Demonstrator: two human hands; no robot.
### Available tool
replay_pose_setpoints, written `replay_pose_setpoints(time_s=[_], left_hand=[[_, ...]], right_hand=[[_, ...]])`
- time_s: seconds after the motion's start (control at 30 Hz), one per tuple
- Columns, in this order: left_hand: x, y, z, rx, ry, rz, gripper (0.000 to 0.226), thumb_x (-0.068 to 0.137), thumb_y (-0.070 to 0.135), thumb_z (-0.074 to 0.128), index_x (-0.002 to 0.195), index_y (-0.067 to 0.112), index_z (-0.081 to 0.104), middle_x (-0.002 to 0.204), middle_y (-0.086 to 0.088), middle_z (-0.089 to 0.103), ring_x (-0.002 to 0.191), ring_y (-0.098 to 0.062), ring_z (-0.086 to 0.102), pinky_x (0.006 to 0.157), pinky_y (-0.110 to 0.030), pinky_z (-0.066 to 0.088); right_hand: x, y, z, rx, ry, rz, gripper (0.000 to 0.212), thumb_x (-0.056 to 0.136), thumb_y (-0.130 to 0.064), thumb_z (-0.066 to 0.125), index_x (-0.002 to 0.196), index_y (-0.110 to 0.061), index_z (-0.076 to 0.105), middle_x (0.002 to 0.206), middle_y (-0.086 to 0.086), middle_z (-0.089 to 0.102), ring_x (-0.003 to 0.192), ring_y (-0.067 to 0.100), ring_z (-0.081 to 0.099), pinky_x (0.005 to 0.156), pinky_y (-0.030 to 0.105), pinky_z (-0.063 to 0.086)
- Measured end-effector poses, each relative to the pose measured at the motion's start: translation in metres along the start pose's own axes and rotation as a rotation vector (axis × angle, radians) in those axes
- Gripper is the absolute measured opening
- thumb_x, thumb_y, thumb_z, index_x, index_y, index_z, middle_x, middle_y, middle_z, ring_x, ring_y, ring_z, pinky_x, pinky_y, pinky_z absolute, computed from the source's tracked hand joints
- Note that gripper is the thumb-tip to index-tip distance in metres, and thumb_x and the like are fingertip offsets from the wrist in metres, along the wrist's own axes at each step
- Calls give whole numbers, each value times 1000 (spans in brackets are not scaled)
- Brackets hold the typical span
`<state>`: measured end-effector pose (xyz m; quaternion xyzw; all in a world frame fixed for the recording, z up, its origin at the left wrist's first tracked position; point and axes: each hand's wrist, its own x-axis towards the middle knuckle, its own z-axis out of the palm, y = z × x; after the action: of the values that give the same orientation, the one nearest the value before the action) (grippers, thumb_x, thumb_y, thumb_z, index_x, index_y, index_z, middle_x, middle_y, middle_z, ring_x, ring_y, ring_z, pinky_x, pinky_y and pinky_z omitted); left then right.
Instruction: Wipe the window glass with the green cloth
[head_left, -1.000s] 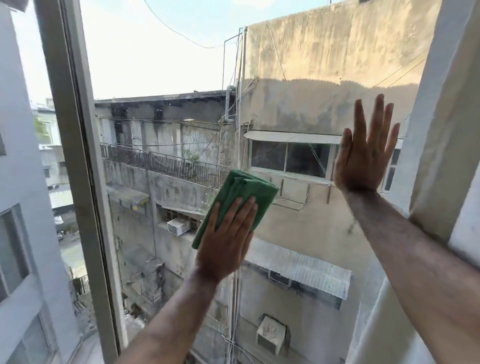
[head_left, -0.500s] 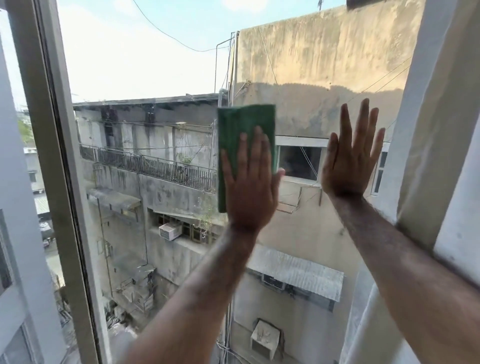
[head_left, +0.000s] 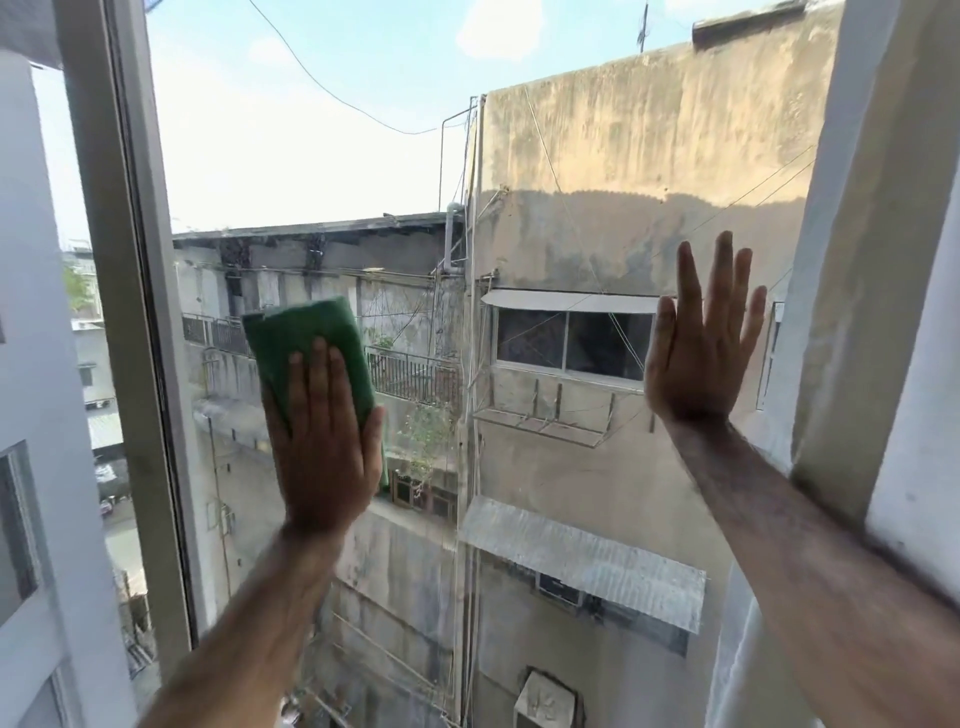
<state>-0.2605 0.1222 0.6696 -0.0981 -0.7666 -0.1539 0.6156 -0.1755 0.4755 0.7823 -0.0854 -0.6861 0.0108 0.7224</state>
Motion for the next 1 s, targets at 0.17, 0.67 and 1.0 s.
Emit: replay_pose_setpoints(time_s=[0.17, 0.67, 1.0], left_hand=[[109, 55, -18, -88, 83, -331, 79, 107, 59, 16, 165, 5, 18, 174, -15, 21, 162, -32, 18, 127, -61, 23], [31, 90, -44, -19, -127, 422, 67, 107, 53, 43, 159, 11, 43, 167, -11, 41, 153, -32, 42, 122, -60, 37], [108, 91, -77, -51, -58, 323, 49, 92, 5, 70, 138, 19, 66, 151, -8, 58, 137, -28, 57, 109, -51, 43]], right_hand=[[-2, -2, -3, 8, -6, 2, 57, 118, -42, 23, 174, -30, 27, 183, 9, 21, 171, 30, 18, 138, 56, 16], [-1, -4, -9, -11, -22, 8, 57, 118, -41, 21, 174, -30, 25, 183, 9, 20, 171, 30, 18, 138, 54, 16], [-1, -7, -11, 23, -47, 16, 57, 118, -37, 27, 174, -27, 27, 183, 11, 20, 171, 32, 18, 138, 56, 16]])
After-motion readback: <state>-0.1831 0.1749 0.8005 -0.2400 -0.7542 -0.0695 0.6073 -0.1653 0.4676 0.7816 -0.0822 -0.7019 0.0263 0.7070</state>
